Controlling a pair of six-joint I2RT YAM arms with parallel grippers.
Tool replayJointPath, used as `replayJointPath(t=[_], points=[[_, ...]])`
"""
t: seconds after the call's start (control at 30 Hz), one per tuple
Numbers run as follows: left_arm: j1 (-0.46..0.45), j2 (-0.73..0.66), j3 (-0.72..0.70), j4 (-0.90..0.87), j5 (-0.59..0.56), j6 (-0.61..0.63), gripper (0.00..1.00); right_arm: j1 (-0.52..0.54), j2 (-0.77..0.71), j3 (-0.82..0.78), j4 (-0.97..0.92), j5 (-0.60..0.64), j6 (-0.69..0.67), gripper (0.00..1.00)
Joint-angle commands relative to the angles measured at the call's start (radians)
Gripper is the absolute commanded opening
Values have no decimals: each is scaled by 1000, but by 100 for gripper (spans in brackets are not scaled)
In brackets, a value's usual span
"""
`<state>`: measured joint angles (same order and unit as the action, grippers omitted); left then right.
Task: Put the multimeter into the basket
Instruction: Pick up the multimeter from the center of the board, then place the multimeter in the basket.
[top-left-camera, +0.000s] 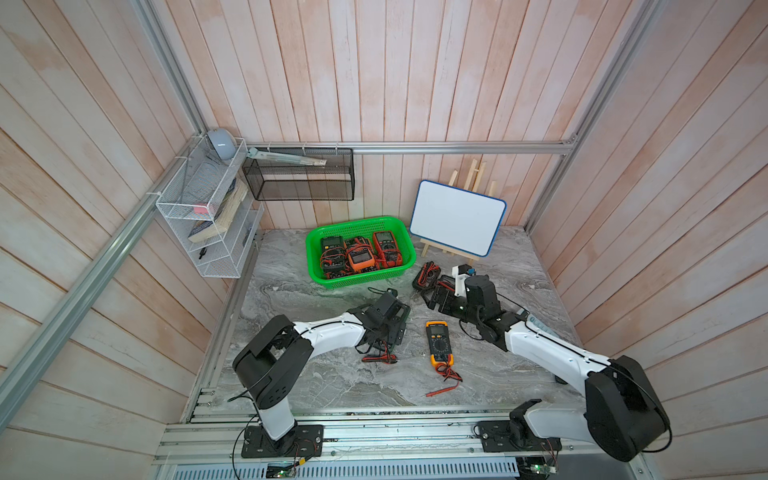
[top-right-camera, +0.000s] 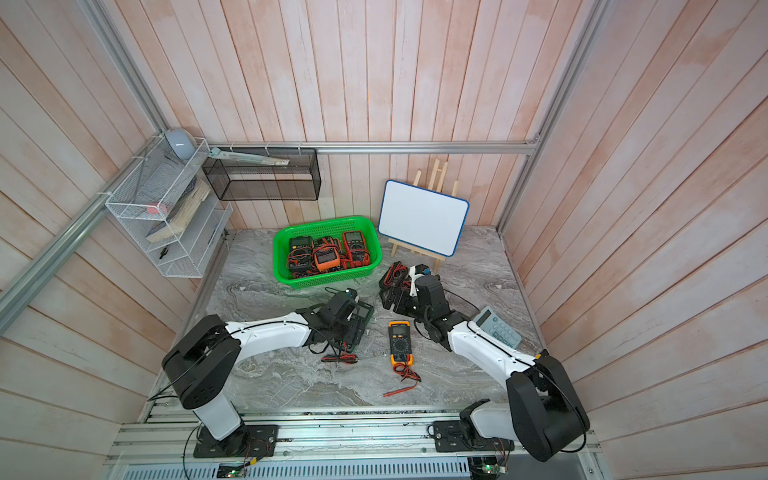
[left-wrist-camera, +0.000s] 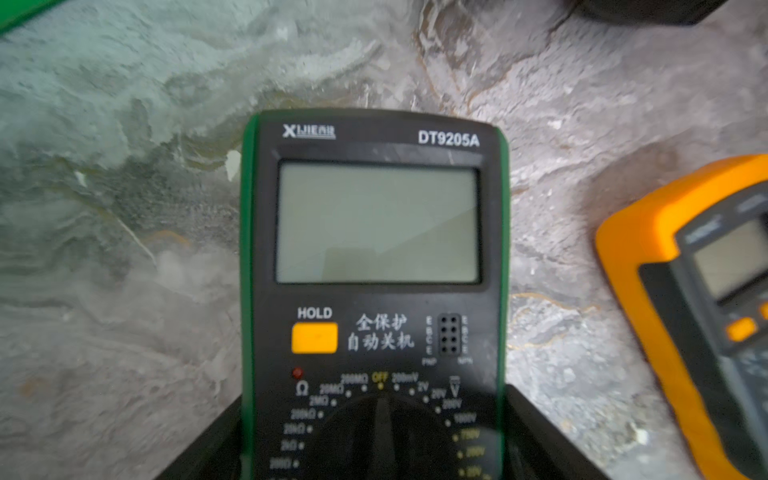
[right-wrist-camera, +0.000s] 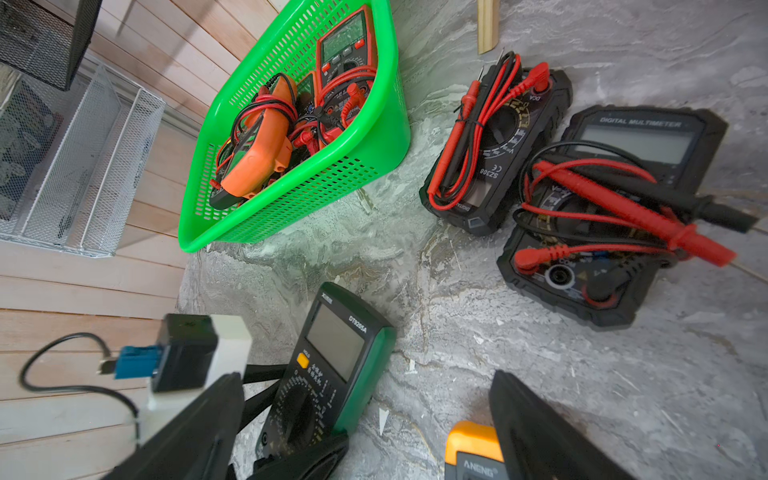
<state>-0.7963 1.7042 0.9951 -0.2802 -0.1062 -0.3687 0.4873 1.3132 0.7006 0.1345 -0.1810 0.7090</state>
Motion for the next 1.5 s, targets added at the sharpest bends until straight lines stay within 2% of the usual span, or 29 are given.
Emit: replayJointPath(t=[0.0, 0.23, 0.47, 0.6, 0.8, 1.27, 1.47], points=[[19, -89, 57, 5, -18, -39, 0, -5, 0, 1, 6, -11, -13, 98], [143, -188, 117, 23, -6, -110, 0, -7, -4, 25, 14, -28, -17, 98], [265, -162, 259, 99, -2, -130, 0, -12, 33, 57, 85, -77, -29, 98], [299, -58, 396, 131, -2, -136, 0, -21, 62, 74, 121, -74, -30, 98], [303, 131, 615, 175, -18, -144, 0, -54, 98, 88, 140, -75, -25, 98], [304, 517, 1051, 172, -97, -154, 0, -120, 58, 19, 108, -73, -45, 98], [301, 619, 1166, 133, -152, -159, 0, -124, 47, -7, 108, -81, -45, 98]])
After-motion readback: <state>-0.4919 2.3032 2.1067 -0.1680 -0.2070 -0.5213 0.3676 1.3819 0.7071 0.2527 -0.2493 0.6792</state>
